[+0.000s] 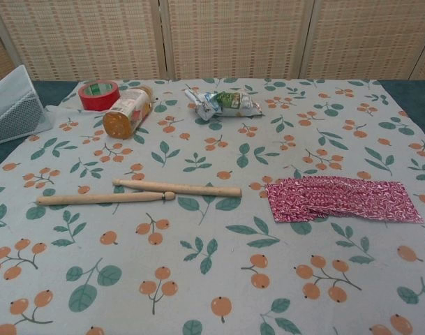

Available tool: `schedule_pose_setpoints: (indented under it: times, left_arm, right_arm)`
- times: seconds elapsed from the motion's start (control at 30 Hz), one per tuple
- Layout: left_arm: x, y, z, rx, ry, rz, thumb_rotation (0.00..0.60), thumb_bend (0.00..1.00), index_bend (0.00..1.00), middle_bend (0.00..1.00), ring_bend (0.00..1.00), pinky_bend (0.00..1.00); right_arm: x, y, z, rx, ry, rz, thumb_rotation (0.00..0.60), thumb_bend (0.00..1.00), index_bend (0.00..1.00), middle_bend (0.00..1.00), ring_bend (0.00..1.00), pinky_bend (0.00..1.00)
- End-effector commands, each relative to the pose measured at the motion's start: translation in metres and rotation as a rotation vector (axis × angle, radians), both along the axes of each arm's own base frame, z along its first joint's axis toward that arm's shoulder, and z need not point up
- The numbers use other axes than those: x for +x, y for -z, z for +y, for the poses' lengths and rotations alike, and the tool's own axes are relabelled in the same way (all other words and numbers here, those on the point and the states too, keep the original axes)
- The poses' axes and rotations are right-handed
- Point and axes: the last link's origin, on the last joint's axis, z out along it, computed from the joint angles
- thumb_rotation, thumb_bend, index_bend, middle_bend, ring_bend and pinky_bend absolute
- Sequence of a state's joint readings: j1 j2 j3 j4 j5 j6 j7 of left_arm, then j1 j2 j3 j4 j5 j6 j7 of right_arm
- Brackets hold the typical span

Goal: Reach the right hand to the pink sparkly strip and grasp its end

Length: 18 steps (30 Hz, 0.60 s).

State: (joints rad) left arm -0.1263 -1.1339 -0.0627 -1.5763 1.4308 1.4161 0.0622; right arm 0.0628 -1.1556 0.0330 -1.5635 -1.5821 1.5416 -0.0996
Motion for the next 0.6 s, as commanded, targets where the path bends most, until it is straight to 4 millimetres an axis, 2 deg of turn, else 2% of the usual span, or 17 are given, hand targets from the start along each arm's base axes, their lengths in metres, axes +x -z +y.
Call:
schedule_pose_setpoints:
  times: [0.03,0.27,0.33,0.37,0.4,0.47,0.53,0.6]
  left_arm:
    - [0.000,0.002,0.002,-0.010,0.009,-0.002,0.600,0.48,0.21,0.22,0.22,0.36]
    - [-0.001,0.002,0.004,-0.020,0.012,-0.014,0.600,0.48,0.21,0.23,0.22,0.36]
    - [-0.001,0.002,0.004,-0.017,0.015,-0.017,0.600,0.48,0.21,0.23,0.22,0.36]
    - [-0.001,0.002,0.005,-0.017,0.016,-0.017,0.600,0.48,0.21,0.24,0.23,0.36]
    - [-0.002,0.003,0.006,-0.018,0.019,-0.017,0.600,0.48,0.21,0.24,0.23,0.36]
    - [-0.002,0.004,0.008,-0.019,0.021,-0.018,0.600,0.48,0.21,0.24,0.23,0.36]
    - [-0.003,0.005,0.009,-0.026,0.019,-0.015,0.600,0.48,0.21,0.24,0.22,0.36]
    - [-0.003,0.007,0.009,-0.039,0.018,-0.014,0.600,0.48,0.22,0.24,0.22,0.36]
  right_arm:
    - [0.000,-0.001,0.003,-0.004,0.019,0.008,0.600,0.11,0.00,0.03,0.02,0.25]
    - [0.001,0.003,0.005,0.012,0.023,0.009,0.600,0.12,0.00,0.02,0.02,0.25]
    - [0.002,0.004,0.003,0.009,0.009,0.013,0.600,0.17,0.00,0.11,0.08,0.25]
    - [0.003,0.006,0.002,0.006,-0.001,0.016,0.600,0.21,0.00,0.17,0.13,0.25]
    - [0.003,0.008,-0.001,0.000,-0.017,0.028,0.600,0.29,0.01,0.28,0.25,0.26]
    - [0.000,0.014,-0.005,-0.006,-0.032,0.060,0.600,0.45,0.03,0.49,0.53,0.41]
    - [-0.003,0.025,-0.011,0.019,-0.034,0.076,0.600,0.60,0.05,0.66,0.74,0.59]
    - [-0.007,0.038,-0.015,0.065,-0.033,0.080,0.600,0.72,0.05,0.74,0.82,0.67]
